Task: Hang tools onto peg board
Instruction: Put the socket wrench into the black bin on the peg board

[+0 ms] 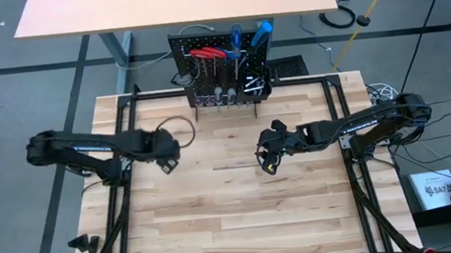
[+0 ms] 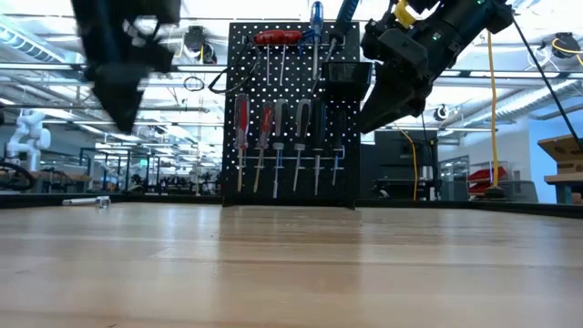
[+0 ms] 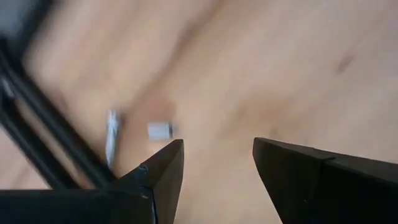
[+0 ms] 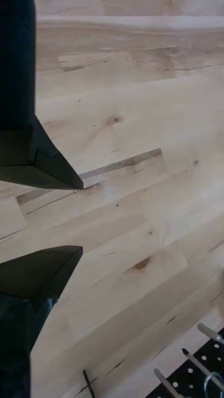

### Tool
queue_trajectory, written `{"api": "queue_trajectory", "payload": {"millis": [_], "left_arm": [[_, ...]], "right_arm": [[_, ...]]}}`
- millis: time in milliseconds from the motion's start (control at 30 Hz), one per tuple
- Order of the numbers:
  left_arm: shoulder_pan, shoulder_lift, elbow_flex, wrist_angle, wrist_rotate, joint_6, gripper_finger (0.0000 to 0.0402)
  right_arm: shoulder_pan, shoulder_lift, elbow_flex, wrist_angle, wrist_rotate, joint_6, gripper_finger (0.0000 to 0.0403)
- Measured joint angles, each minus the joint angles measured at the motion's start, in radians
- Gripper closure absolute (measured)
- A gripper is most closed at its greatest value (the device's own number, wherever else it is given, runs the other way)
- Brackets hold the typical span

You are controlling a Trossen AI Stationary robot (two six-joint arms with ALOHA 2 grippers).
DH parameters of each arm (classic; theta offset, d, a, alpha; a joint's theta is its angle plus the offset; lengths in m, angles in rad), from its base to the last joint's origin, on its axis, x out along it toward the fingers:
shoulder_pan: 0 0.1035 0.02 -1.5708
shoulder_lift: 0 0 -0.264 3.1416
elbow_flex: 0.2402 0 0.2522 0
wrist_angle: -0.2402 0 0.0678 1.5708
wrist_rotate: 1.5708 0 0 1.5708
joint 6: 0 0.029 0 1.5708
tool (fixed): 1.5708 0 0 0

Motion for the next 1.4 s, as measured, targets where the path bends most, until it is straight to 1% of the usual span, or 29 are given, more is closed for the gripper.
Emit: {"api": "queue_trajectory", "payload": {"millis": [100,200,267,367,500,633,733,833,1100,1300,1400], "left_arm": [[0.001,0.026,-0.109,0.000,0.045,-0.151,0.0201],[0.033,0.046,-0.198,0.002,0.046,-0.260,0.0201],[0.064,0.054,-0.241,0.020,0.045,-0.302,0.0201],[0.106,0.054,-0.280,0.113,0.024,-0.309,0.0201],[0.158,0.054,-0.286,0.213,-0.024,-0.284,0.0201],[0.212,0.054,-0.286,0.294,-0.030,-0.290,0.0201],[0.231,0.054,-0.294,0.326,-0.054,-0.338,0.0201],[0.248,0.054,-0.308,0.321,-0.087,-0.397,0.0201],[0.253,0.054,-0.364,0.326,-0.109,-0.594,0.0201],[0.253,0.054,-0.411,0.451,-0.108,-0.603,0.0201],[0.253,0.055,-0.420,0.442,-0.107,-0.604,0.0201]], "right_arm": [[0.000,0.007,0.000,0.014,0.000,0.000,0.0254],[0.000,0.007,0.000,0.032,0.000,-0.003,0.0254],[0.000,0.007,0.000,0.048,0.000,-0.009,0.0254],[0.000,0.007,0.000,0.056,0.000,-0.012,0.0254],[0.000,0.007,0.000,0.057,0.000,-0.014,0.0254],[0.000,0.007,0.000,0.054,0.000,-0.014,0.0254],[0.000,0.007,0.000,0.045,0.000,-0.014,0.0254],[0.000,0.007,0.000,0.034,0.000,-0.014,0.0254],[0.000,0.007,0.000,0.034,-0.001,-0.013,0.0254],[0.000,0.007,0.000,0.034,-0.001,-0.011,0.0254],[0.000,0.007,0.000,0.034,-0.001,-0.011,0.0254]]}}
